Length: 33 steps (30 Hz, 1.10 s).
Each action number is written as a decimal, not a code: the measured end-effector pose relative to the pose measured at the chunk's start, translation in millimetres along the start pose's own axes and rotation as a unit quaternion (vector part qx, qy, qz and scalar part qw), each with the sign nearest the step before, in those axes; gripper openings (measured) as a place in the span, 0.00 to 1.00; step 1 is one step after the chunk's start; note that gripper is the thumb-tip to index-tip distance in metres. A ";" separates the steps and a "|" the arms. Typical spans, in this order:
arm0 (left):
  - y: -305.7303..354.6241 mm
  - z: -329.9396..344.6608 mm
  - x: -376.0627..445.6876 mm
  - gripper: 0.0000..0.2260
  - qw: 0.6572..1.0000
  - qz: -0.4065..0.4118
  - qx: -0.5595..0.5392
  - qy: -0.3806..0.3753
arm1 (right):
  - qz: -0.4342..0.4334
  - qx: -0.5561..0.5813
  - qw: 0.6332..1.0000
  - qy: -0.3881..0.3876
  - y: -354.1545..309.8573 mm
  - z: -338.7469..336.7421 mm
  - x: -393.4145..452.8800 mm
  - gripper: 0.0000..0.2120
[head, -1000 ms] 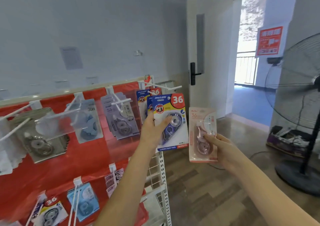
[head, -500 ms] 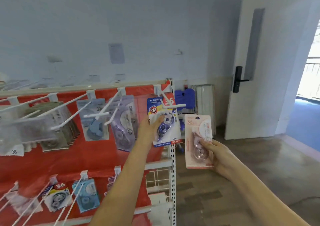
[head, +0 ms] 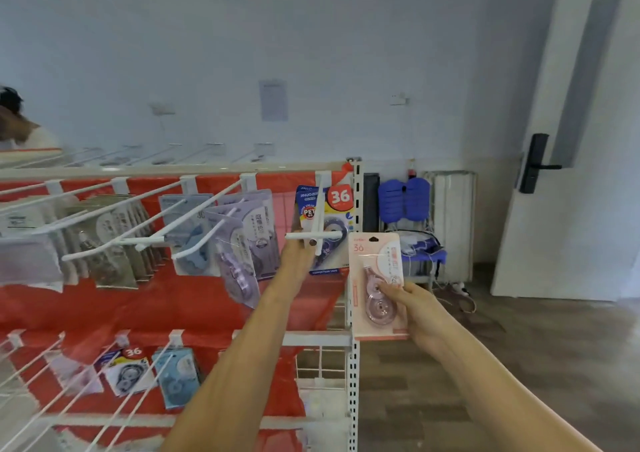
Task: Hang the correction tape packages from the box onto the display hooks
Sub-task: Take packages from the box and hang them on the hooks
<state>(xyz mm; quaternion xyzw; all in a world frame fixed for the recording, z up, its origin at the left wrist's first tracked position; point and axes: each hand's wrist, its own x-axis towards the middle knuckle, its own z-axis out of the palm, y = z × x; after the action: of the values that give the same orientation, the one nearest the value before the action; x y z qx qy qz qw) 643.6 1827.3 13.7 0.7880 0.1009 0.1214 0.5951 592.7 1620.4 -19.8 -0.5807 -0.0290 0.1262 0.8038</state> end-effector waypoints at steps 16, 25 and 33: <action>-86.3 -74.3 -93.8 0.14 0.929 0.021 0.343 -0.133 | 0.008 -0.020 1.000 -0.006 67.8 59.6 -41.8 0.16; -132.5 -223.9 -153.8 0.13 0.868 0.009 0.481 -0.122 | 0.043 -0.017 0.999 -0.027 137.3 165.8 -87.2 0.19; -159.9 -358.2 -195.2 0.13 0.858 -0.016 0.510 -0.057 | 0.068 -0.036 0.991 -0.106 192.7 286.4 -99.7 0.28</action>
<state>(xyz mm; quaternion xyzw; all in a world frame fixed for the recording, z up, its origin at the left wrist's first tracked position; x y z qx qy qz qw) 344.2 2138.6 -60.1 0.9850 0.1277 -0.0015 0.1162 408.4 1918.7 -98.3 -0.5934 -0.0788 0.2402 0.7642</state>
